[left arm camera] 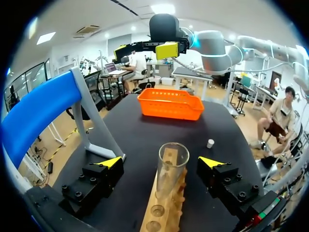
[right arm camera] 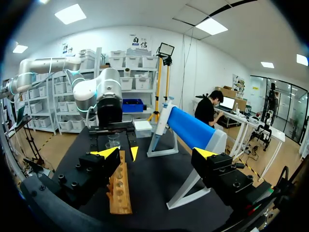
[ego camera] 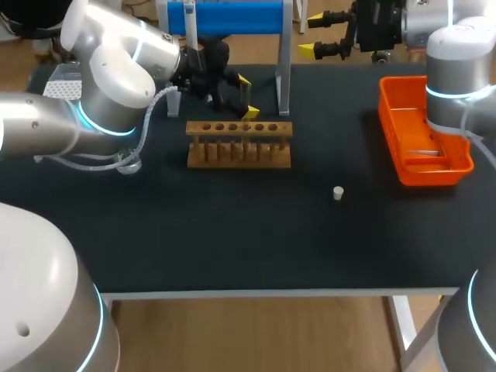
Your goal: Invert the test tube, pick up the pipette, mount the tip to pipette, aspirate from beaker and dispense into the tube, eject the tip, return the pipette, and cap with the stopper.
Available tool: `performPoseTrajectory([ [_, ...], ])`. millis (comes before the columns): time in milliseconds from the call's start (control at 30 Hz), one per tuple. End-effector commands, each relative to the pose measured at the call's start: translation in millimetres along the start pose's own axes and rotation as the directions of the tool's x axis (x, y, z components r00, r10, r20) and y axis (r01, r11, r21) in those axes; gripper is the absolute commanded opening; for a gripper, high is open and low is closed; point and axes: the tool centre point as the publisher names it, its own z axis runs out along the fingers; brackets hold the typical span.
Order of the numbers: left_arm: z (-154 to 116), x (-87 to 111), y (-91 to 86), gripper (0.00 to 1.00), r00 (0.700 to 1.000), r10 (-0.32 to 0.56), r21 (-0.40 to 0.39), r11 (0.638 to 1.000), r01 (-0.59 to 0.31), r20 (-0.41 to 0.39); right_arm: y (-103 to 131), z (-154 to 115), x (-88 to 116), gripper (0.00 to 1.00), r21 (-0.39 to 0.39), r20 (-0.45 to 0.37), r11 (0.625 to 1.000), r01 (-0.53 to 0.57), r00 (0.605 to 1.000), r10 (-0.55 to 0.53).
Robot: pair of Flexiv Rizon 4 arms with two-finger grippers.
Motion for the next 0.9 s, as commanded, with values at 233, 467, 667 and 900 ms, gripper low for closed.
performPoseTrajectory([
  [233, 0, -0.2, 0.1, 1.0, 1.0, 0.0, -0.001, 1.0, 0.0, 0.0, 1, -1, -1, 1.0, 0.004, -0.004, 1.0, -0.001, 1.0, 0.001],
  [467, 0, -0.2, 0.1, 1.0, 1.0, 0.0, -0.001, 1.0, 0.0, 0.0, 1, -1, -1, 1.0, 0.004, -0.004, 1.0, -0.001, 1.0, 0.001],
  [667, 0, -0.2, 0.1, 1.0, 1.0, 0.0, -0.001, 1.0, 0.0, 0.0, -5, -23, 9, 1.0, 0.022, 0.007, 1.0, 0.003, 1.0, -0.004],
  [900, 0, -0.2, 0.1, 1.0, 1.0, 0.0, -0.001, 1.0, 0.0, 0.0, -8, -72, 35, 1.0, 0.036, 0.011, 0.999, 0.017, 1.0, -0.017],
])
